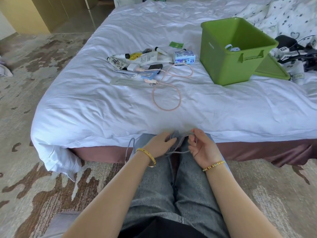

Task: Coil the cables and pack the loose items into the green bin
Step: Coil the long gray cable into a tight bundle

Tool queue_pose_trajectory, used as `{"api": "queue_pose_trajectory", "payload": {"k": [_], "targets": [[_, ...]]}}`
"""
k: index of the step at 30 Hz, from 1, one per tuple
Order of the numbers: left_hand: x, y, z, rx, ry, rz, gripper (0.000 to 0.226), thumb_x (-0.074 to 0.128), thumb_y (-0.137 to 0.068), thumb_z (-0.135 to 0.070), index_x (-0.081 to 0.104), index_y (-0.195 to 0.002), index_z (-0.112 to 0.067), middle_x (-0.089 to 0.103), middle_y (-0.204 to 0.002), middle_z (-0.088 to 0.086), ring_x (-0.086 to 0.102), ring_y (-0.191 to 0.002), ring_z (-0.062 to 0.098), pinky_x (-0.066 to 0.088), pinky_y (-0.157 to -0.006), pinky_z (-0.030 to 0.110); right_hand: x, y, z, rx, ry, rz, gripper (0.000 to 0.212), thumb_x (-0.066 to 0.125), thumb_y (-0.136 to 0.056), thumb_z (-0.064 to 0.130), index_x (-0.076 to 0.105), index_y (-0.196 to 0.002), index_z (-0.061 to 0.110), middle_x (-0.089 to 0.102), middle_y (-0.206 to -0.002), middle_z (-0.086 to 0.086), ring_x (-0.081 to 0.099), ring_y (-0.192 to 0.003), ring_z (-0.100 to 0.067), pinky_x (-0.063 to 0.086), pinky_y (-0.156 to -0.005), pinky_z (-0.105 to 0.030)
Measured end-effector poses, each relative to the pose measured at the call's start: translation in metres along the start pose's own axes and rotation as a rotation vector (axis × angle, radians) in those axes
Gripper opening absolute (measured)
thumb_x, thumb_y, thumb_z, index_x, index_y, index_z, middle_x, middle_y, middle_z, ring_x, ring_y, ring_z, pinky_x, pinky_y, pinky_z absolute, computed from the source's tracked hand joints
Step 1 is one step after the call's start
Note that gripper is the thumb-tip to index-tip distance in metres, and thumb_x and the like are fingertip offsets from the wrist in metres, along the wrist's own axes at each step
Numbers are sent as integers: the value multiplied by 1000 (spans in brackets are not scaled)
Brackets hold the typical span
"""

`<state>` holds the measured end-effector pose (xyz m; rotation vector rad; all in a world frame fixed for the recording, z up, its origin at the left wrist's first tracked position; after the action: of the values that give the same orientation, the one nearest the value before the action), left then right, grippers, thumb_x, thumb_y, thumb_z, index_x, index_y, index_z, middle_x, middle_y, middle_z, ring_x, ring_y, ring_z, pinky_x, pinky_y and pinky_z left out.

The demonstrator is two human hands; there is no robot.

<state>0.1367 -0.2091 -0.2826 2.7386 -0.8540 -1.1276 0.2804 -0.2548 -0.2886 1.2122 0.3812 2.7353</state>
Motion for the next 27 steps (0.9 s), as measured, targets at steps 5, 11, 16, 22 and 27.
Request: {"api": "queue_pose_trajectory", "payload": {"k": [5, 11, 16, 22, 27], "targets": [[3, 7, -3, 2, 48, 139, 28, 45, -90, -53, 59, -103, -32, 62, -97, -11, 57, -91, 6, 40, -76, 16, -2, -1, -2, 21, 44, -7, 19, 41, -93, 2, 54, -85, 14, 64, -62, -2, 51, -49, -6, 36, -38, -14], [11, 5, -6, 40, -45, 129, 26, 49, -92, -31, 61, -107, -14, 67, -103, 6, 60, -92, 19, 44, -81, 29, -3, -2, -4, 30, 104, 29, 23, 41, -92, -1, 59, -90, 12, 73, -77, -6, 54, -55, -6, 41, -42, -14], [8, 6, 3, 6, 61, 16, 22, 38, -97, -32, 51, -82, -25, 57, -82, -7, 53, -84, 18, 38, -66, 25, -3, -1, -5, 65, 119, 51, 16, 44, -90, 1, 54, -93, 13, 54, -56, 2, 48, -49, -7, 47, -51, -19], [-5, 6, 16, -142, 535, -159, 27, 44, -94, -35, 61, -90, -14, 66, -100, 18, 63, -98, 34, 49, -92, 54, 6, 12, -19, 294, 321, 303, 12, 47, -87, 14, 55, -92, 7, 51, -58, 2, 57, -57, -11, 53, -81, -33], [-3, 9, 16, -75, 464, 7, 23, 45, -95, -38, 64, -88, -29, 69, -89, -8, 66, -82, 5, 54, -85, 27, -6, 0, -6, 108, 151, 34, 24, 37, -97, 15, 58, -89, 6, 34, -47, 8, 26, -33, 0, 19, -29, -11]]}}
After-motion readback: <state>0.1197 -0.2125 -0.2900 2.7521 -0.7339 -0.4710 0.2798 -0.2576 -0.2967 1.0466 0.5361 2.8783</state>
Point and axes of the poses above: each hand's wrist, its own y-axis away from the middle knuckle, its own x-axis out of the palm, z = x × y, the point moved 4 cm from there along -y, towards the middle knuckle
